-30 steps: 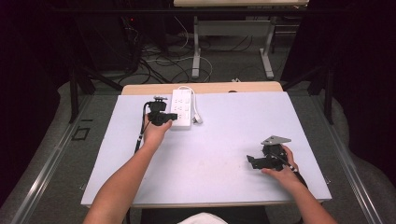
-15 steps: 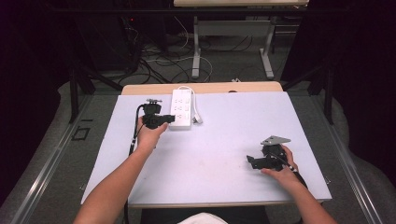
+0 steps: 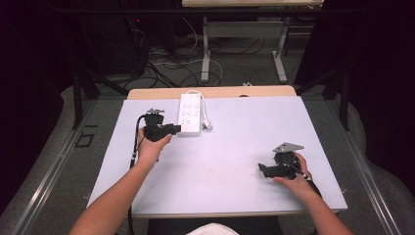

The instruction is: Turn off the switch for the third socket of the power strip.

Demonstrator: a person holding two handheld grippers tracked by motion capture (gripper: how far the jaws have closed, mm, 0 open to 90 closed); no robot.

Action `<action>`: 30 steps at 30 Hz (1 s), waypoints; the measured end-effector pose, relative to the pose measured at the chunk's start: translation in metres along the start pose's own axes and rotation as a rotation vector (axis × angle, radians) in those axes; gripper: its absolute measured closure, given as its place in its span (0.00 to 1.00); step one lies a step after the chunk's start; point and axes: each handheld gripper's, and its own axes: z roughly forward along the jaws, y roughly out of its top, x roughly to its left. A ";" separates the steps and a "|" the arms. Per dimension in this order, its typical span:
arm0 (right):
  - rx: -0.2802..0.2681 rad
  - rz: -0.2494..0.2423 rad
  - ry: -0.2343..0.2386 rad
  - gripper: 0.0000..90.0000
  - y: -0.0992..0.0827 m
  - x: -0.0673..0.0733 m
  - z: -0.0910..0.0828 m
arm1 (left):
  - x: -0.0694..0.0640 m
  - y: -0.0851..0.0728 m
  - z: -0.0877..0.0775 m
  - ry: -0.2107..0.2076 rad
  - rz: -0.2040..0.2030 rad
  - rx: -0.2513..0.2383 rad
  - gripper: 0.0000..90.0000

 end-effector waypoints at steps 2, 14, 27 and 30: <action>0.001 0.000 0.000 0.12 0.000 0.000 0.000 | 0.000 -0.003 -0.002 -0.002 -0.003 -0.011 0.63; 0.009 -0.001 0.002 0.12 -0.001 0.001 0.002 | 0.004 -0.025 -0.012 -0.019 -0.023 -0.041 0.46; 0.009 -0.004 -0.001 0.12 -0.001 0.001 0.002 | 0.003 -0.055 -0.022 -0.060 0.025 -0.080 0.24; 0.006 -0.005 -0.003 0.12 -0.001 0.001 0.001 | 0.004 -0.061 -0.026 -0.072 0.039 -0.080 0.20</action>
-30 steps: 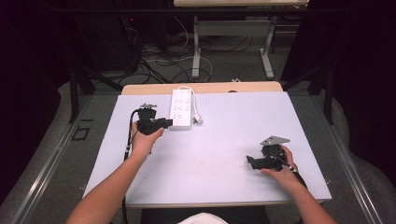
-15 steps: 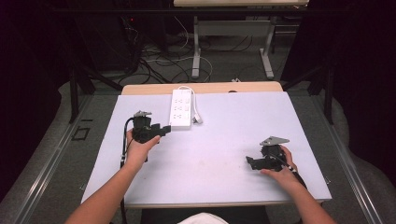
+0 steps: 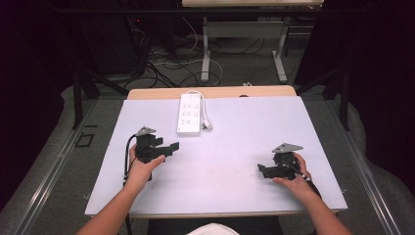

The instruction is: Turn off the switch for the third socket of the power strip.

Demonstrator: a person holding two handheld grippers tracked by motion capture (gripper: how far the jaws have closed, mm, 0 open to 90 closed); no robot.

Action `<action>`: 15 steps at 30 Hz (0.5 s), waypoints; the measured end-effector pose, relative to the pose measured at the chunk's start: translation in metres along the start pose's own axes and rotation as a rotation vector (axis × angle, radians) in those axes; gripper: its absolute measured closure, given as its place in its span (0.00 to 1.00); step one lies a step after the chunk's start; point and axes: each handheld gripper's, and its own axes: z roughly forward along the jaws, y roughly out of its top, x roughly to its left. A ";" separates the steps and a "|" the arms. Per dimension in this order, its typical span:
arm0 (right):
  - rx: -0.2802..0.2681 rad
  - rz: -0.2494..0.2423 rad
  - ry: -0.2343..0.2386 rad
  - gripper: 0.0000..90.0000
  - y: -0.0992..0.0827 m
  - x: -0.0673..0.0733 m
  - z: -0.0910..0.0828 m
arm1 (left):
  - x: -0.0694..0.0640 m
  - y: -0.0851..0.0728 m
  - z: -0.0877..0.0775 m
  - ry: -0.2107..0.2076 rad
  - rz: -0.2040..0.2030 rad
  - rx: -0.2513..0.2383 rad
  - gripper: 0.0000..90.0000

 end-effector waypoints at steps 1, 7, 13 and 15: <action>0.000 -0.001 0.000 0.12 0.000 0.000 0.000 | 0.000 -0.002 -0.001 -0.001 0.006 0.000 0.19; -0.001 0.004 0.001 0.12 0.000 0.001 -0.001 | 0.003 -0.009 -0.007 -0.024 -0.001 -0.011 0.17; -0.007 0.005 -0.001 0.12 0.001 0.001 -0.001 | 0.007 -0.015 -0.004 0.017 0.035 0.001 0.13; -0.007 0.004 0.002 0.12 0.001 0.001 -0.002 | 0.006 -0.017 -0.002 0.019 0.039 0.002 0.10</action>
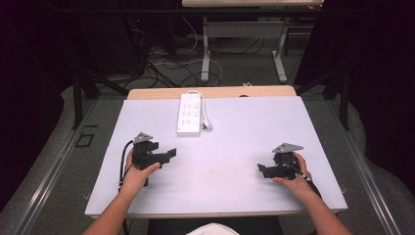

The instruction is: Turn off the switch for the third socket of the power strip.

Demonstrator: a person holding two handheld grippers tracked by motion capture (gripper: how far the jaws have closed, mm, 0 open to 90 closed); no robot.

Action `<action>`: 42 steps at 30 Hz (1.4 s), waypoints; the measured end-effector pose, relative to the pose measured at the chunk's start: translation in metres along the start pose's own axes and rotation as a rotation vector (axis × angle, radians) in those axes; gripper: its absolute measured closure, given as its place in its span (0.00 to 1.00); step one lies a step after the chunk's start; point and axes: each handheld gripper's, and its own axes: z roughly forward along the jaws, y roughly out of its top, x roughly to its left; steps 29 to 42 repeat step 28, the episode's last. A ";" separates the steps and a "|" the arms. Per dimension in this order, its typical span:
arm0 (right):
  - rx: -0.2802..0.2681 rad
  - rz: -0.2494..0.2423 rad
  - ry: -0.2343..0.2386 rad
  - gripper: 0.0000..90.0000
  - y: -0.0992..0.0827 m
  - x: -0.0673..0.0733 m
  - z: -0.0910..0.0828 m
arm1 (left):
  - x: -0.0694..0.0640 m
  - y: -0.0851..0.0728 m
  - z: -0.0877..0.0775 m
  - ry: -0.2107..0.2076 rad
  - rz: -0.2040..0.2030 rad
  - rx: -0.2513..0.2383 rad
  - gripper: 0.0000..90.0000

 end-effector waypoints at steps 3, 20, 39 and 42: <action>-0.004 0.000 -0.004 0.12 0.000 0.000 0.000 | 0.001 -0.001 0.001 0.006 0.013 0.009 0.08; -0.006 0.001 0.000 0.12 0.001 -0.001 -0.001 | 0.000 -0.009 0.010 0.053 0.025 0.027 0.00; -0.011 -0.002 0.000 0.12 0.001 -0.002 -0.002 | 0.001 -0.009 0.010 0.058 0.006 0.024 0.00; -0.011 -0.002 0.000 0.12 0.001 -0.002 -0.002 | 0.001 -0.009 0.010 0.058 0.006 0.024 0.00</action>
